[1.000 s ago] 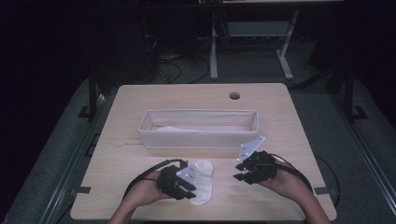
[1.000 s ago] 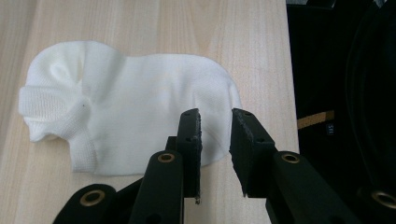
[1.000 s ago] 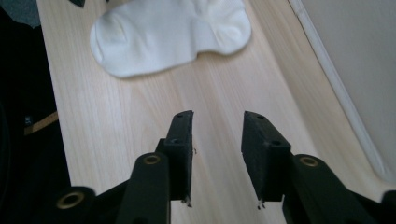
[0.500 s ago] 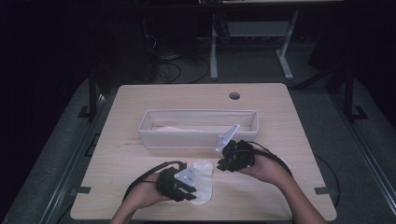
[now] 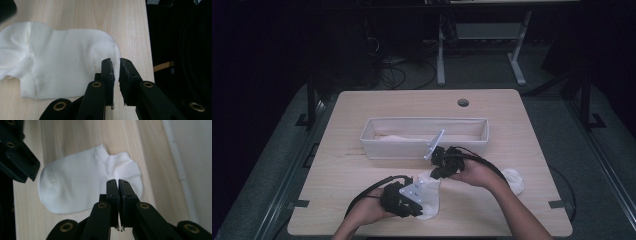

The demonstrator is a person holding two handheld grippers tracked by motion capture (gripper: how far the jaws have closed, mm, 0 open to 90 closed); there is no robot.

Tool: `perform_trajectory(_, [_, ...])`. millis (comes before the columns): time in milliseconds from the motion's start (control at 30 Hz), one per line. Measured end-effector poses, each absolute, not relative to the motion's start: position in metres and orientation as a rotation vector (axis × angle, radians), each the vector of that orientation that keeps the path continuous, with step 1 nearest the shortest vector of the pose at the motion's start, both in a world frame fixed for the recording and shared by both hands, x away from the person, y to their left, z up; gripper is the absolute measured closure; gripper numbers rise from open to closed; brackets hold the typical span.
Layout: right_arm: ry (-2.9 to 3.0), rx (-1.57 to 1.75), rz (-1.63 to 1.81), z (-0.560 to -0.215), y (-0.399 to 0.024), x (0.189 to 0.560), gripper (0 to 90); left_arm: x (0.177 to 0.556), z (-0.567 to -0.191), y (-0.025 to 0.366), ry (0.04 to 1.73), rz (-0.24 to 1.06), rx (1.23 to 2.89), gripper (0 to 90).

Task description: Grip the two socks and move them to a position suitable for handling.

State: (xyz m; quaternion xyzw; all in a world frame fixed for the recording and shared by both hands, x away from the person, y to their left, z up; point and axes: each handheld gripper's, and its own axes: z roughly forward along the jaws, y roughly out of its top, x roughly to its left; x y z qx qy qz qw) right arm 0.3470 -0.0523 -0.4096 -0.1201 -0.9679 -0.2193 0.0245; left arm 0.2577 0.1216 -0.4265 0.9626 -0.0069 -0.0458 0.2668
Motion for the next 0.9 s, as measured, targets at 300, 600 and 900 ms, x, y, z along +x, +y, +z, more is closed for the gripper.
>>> perform_trajectory(300, [-2.960,-0.400,-0.605,-0.436,-0.048,0.352,86.8,0.260,-0.432,0.121,-0.011,-0.143,2.603,81.8])
perform_trajectory(600, [-2.931,-0.449,-0.645,-0.444,-0.065,0.347,86.3,0.260,-0.431,0.119,-0.012,-0.139,2.604,81.3])
perform_trajectory(900, [-2.952,-0.486,-0.708,-0.434,-0.061,0.354,84.6,0.261,-0.438,0.110,-0.017,-0.164,2.613,81.8])
